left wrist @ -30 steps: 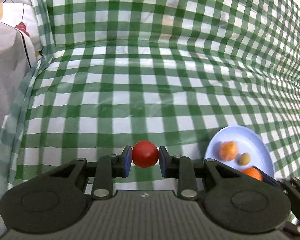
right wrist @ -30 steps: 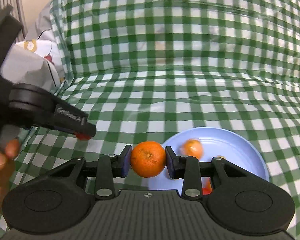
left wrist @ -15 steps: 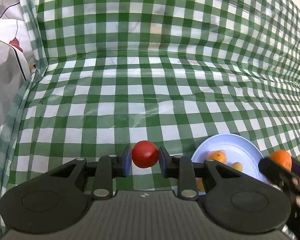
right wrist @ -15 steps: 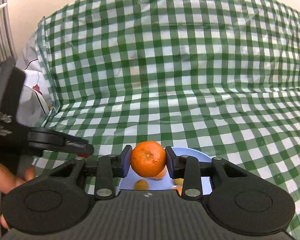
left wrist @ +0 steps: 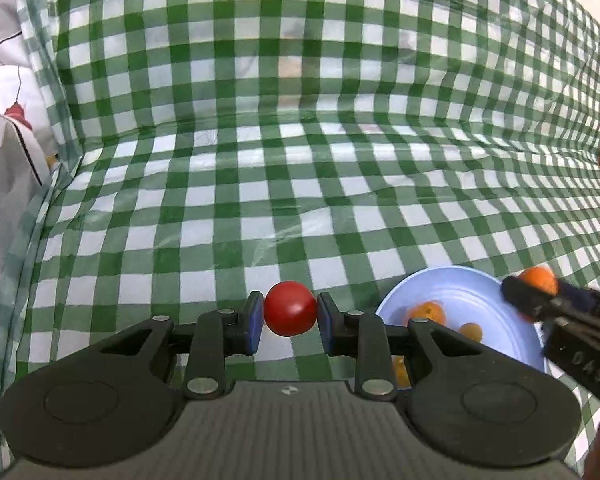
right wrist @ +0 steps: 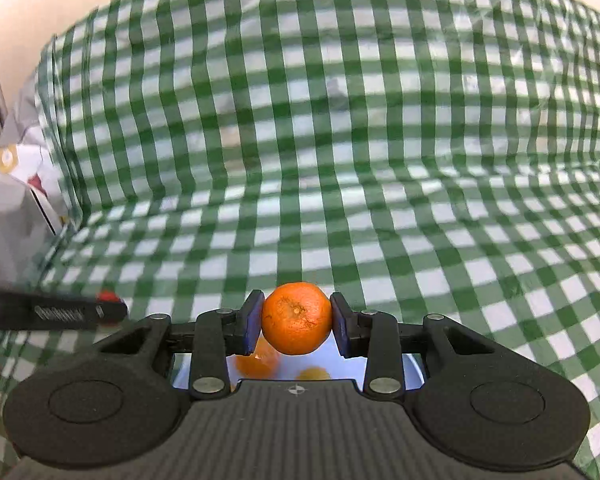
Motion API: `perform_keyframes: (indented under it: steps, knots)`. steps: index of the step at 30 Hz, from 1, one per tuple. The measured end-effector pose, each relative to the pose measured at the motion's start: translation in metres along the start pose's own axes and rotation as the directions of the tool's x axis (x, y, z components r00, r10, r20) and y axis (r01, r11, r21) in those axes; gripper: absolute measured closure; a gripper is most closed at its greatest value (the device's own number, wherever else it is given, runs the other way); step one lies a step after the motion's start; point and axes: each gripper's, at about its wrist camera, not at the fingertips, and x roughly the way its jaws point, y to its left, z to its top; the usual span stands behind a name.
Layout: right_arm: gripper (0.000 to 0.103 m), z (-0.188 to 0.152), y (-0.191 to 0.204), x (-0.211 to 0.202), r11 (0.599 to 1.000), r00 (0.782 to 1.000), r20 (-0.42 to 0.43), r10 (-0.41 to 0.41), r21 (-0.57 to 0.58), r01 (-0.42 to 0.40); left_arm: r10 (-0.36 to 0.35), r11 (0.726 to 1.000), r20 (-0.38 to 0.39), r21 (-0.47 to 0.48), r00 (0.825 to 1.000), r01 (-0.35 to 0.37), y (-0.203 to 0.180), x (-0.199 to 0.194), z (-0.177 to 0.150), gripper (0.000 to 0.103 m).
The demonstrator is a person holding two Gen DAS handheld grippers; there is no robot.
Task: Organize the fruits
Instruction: 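Carry the tomato and tangerine with both tools over the blue plate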
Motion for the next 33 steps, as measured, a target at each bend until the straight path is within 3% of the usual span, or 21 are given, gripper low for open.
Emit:
perform_keyframes:
  steps: [21,33]
  knots:
    - [0.066,0.002,-0.015,0.01,1.0,0.999,0.021,-0.026,0.011,0.025,-0.07,0.997,0.038,0.019,0.997,0.069,-0.015,0.005,0.004,0.072]
    - [0.066,0.008,-0.029,-0.013,0.996,0.995,0.045,-0.089,0.022,0.088,-0.152,0.987,0.054,0.051,0.987,0.15,-0.025,-0.002,0.002,0.072]
